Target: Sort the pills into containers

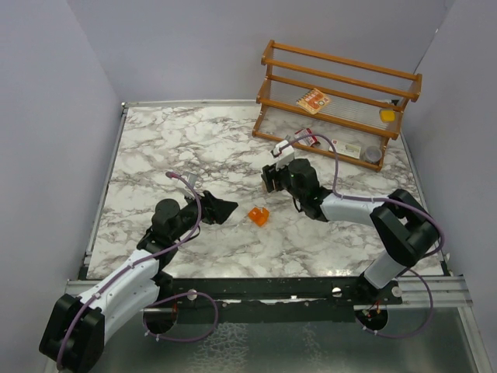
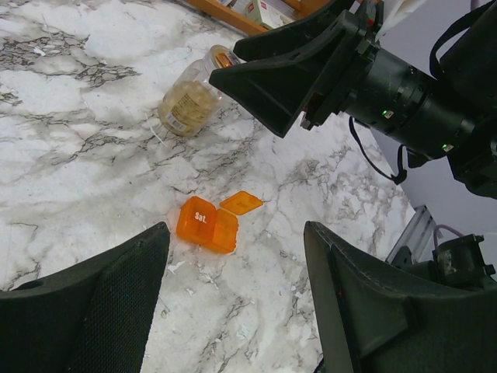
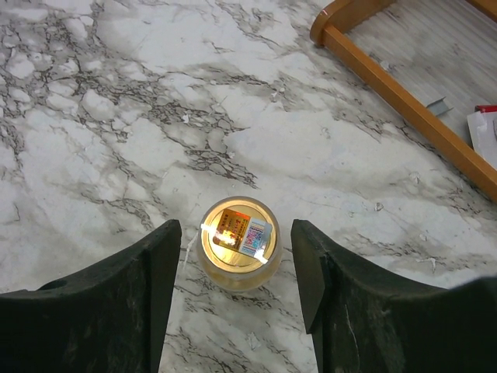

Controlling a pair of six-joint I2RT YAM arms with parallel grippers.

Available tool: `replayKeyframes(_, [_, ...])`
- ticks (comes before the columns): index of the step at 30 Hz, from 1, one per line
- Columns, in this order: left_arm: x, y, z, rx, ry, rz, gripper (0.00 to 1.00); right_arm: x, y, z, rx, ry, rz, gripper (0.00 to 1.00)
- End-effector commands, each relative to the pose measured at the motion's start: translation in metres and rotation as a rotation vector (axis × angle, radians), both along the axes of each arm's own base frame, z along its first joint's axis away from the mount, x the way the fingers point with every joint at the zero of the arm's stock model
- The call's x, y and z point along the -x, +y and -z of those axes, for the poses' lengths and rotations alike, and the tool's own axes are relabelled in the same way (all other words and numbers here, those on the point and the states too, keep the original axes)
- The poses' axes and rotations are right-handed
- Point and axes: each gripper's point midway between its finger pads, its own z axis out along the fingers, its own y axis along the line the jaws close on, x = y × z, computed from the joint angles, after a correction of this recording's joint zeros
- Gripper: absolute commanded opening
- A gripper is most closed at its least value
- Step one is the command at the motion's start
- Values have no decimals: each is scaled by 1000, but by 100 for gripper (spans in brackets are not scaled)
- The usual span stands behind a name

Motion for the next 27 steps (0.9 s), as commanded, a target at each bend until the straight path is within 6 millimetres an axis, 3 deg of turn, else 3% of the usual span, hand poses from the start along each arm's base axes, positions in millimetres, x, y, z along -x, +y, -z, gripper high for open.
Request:
replayKeyframes(1, [1,-1,-4,17,-19,4,72,-8,12,-12,-44,-30,-10,58])
replayKeyframes(11, [1,-1,-5,17,-21,2,72,-8,16,-6,-50,-16,-22,55])
replayKeyframes(25, [0,0,0,2,-21,-1,71,-9,18,2,-27,-9,-39,5])
replayKeyframes(27, [-1,1,2,-16,-32,-2,69,-8,18,0,-20,-16,-42,2])
